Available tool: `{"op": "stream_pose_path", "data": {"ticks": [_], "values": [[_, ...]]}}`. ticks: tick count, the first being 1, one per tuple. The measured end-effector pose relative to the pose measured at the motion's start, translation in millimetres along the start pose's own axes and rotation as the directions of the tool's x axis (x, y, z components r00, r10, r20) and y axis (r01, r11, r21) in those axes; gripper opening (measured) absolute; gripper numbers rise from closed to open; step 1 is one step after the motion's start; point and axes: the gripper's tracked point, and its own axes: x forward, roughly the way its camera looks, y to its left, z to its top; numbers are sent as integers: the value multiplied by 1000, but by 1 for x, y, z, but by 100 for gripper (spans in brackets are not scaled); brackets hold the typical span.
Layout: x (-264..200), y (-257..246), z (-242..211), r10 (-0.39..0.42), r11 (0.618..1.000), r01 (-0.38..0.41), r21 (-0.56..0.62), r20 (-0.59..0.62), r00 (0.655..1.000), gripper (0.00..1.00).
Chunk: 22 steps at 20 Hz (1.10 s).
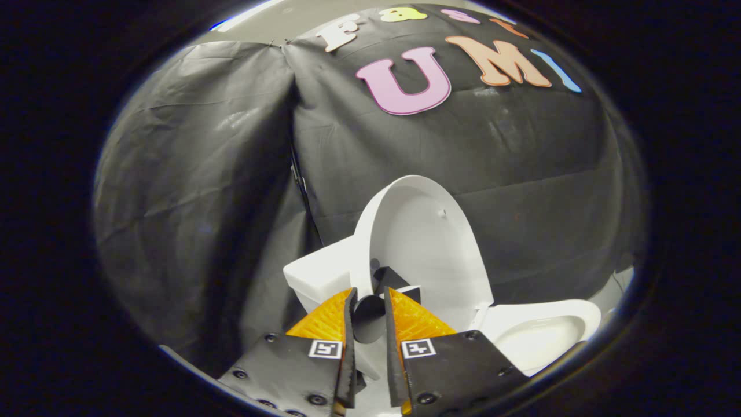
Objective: Open the toilet lid.
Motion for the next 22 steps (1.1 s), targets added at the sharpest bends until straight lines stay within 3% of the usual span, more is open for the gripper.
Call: {"op": "stream_pose_path", "data": {"ticks": [1,4,7,12,19,22], "values": [[-1,0,0,5,1000,-5,-4,0,1000,34],[-4,5,7,19,1000,-19,-24,15,1000,48],[-16,8,26,48,995,-43,-90,54,997,70],[-47,-12,64,47,989,-31,-145,111,993,70],[-107,-90,98,-85,985,113,-133,204,975,70],[-132,-114,100,-98,986,125,-113,221,970,70]]}}
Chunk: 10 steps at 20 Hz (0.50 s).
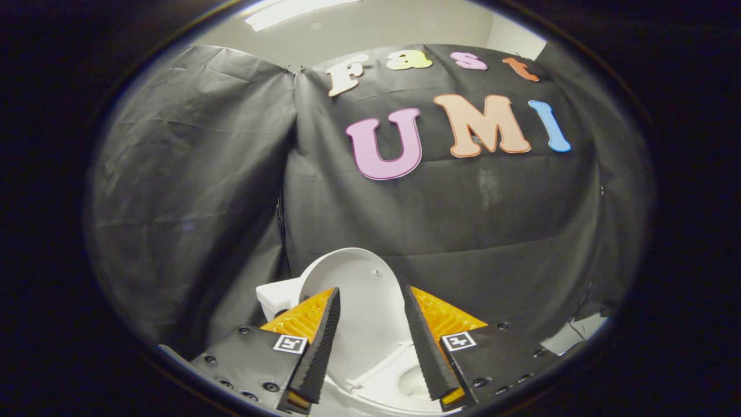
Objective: Open the toilet lid.
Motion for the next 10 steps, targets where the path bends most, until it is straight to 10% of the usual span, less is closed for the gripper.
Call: {"op": "stream_pose_path", "data": {"ticks": [10], "values": [[-65,-104,-22,-127,991,120,-65,-110,986,70]]}}
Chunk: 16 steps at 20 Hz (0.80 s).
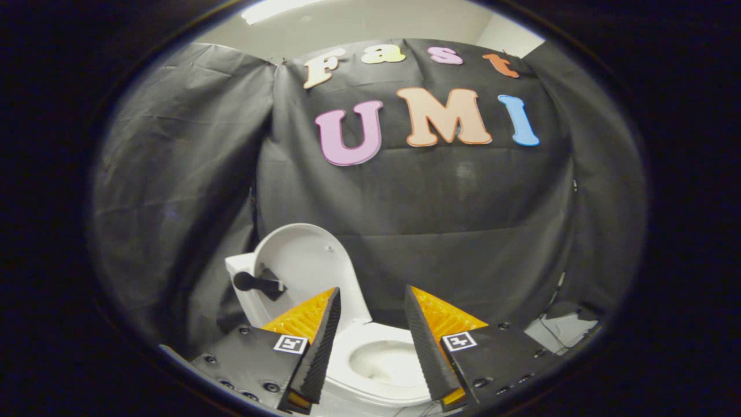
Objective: Open the toilet lid.
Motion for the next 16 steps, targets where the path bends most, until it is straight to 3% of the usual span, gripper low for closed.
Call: {"op": "stream_pose_path", "data": {"ticks": [16], "values": [[-41,-111,-26,-88,995,86,-51,-23,996,70]]}}
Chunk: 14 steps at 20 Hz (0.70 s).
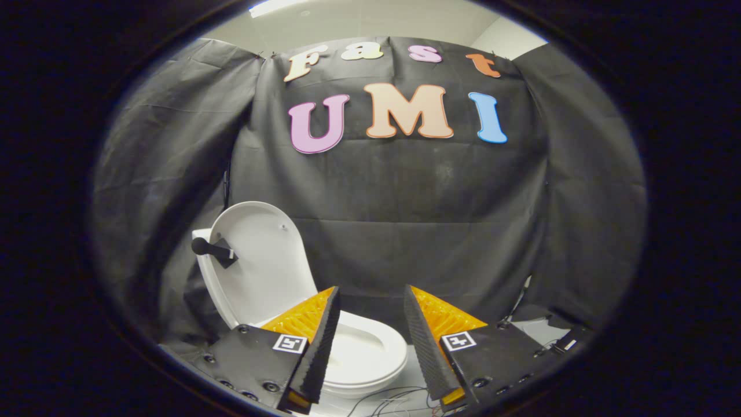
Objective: Open the toilet lid.
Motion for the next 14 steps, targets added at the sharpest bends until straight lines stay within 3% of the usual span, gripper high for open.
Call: {"op": "stream_pose_path", "data": {"ticks": [6,14], "values": [[-13,-18,-7,-38,999,39,9,-35,999,70],[-49,-20,-8,-5,995,9,98,-39,999,70]]}}
